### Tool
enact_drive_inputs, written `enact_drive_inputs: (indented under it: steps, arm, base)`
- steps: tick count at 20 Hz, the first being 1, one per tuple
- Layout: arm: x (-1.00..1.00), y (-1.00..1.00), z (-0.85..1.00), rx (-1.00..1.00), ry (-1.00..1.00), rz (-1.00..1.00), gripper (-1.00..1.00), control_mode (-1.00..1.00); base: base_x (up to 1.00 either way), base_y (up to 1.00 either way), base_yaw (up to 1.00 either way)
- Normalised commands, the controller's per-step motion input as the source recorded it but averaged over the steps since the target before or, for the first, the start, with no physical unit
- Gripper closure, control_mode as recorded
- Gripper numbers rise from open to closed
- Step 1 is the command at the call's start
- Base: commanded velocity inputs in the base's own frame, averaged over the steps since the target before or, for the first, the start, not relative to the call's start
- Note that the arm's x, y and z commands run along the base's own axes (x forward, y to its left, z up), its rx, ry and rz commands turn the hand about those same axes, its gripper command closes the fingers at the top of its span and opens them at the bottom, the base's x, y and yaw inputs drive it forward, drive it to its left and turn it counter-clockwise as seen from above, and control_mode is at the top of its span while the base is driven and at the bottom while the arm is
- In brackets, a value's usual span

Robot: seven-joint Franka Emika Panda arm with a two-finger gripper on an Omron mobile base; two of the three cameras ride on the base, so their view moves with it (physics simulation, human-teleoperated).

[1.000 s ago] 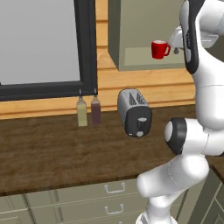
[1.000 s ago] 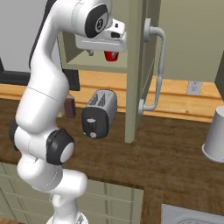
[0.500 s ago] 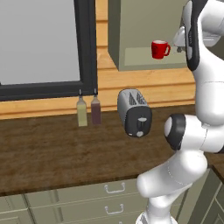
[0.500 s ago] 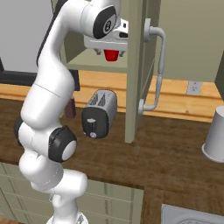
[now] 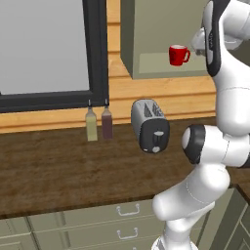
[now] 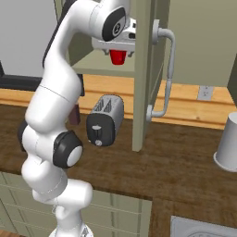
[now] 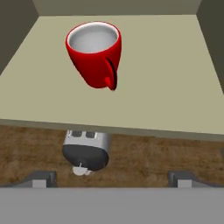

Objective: Gather all objects into one cabinet and sort the glasses and bowls to opposite sides.

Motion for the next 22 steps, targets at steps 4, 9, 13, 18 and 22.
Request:
enact_drive_inputs:
  steps: [4, 9, 13, 18, 22]
  arm:
    - [0.39, 0.0, 0.0, 0.0, -0.12, 0.0, -1.0, -1.0]
    - [0.47, 0.0, 0.0, 0.0, -0.11, 0.0, -1.0, -1.0]
    - [0.45, 0.0, 0.0, 0.0, -0.08, 0.01, -1.0, -1.0]
    - [0.45, 0.0, 0.0, 0.0, -0.13, 0.02, -1.0, -1.0]
    - [0.34, 0.0, 0.0, 0.0, -0.15, 0.0, -1.0, -1.0]
  base:
    - [0.0, 0.0, 0.0]
    - [0.0, 0.0, 0.0]
    - [0.0, 0.0, 0.0]
    - [0.0, 0.0, 0.0]
    - [0.0, 0.0, 0.0]
